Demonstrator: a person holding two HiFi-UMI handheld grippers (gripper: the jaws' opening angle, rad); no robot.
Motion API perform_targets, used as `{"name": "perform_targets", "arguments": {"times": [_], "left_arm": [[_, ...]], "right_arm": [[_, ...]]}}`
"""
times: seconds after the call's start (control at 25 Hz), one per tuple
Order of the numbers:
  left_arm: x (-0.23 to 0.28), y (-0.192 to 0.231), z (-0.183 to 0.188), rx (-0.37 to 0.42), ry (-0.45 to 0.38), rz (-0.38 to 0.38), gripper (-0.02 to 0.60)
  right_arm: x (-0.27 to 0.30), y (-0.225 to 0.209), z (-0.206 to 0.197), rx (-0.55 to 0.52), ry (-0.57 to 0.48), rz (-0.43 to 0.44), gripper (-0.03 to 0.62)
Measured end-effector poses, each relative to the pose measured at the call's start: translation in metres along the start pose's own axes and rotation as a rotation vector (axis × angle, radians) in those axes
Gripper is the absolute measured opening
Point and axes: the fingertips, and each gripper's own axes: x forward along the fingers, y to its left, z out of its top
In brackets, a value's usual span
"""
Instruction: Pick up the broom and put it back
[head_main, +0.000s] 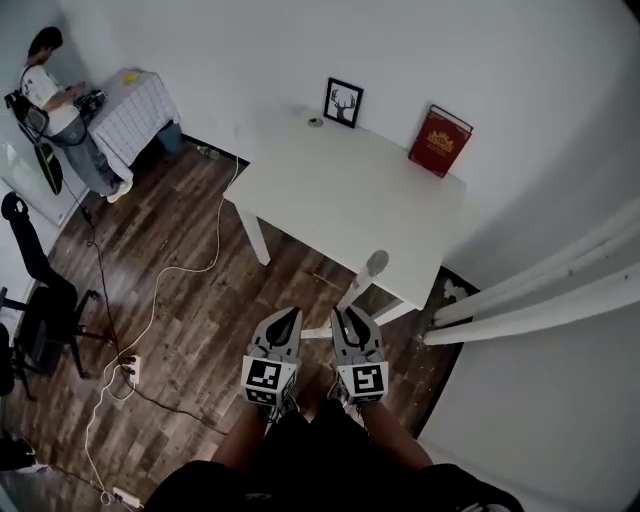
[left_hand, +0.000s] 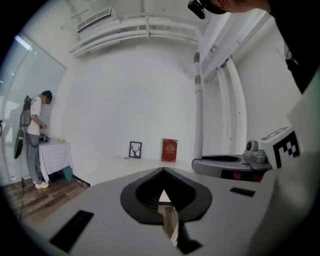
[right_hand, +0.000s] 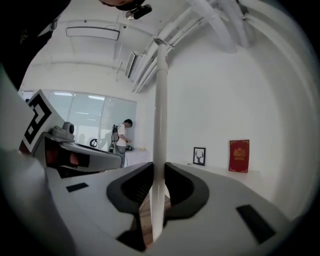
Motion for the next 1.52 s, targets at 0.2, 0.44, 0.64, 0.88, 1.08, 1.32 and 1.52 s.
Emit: {"name": "perform_targets", "arguments": {"times": [0.2, 0.44, 0.64, 0.88, 1.08, 1.32, 1.52], "left_arm": [[-0.017, 0.026, 0.035, 0.02, -0.065, 0.08, 0.0], [-0.026, 0.031, 0.036, 0.035, -0.045, 0.14, -0.001], [-0.034, 0.033, 0.046, -0.037, -0.102, 0.141, 0.0], [-0.037, 0.028, 0.043, -0.025, -0.095, 0.196, 0.0], [-0.067, 0.046, 0.033, -0.041, -0.07, 0.358, 0.0], [-0.135, 0.076, 0.02, -0.05, -0.033, 0.52, 0.0], [-0.18, 0.104, 0.004, -0.077, -0.038, 0.615, 0.0]], "right_arm": [[0.007, 0.027, 0.043, 0.021, -0.067, 0.067, 0.089], [0.005, 0.048, 0.054, 0.01, -0.073, 0.135, 0.088], [-0.001, 0.058, 0.059, -0.028, -0.07, 0.158, 0.089], [0.0, 0.062, 0.06, -0.074, -0.056, 0.214, 0.088], [0.008, 0.083, 0.055, -0.09, -0.056, 0.328, 0.089], [0.016, 0.135, 0.063, -0.069, -0.106, 0.417, 0.089], [0.019, 0.186, 0.064, -0.051, -0.111, 0.519, 0.089]]}}
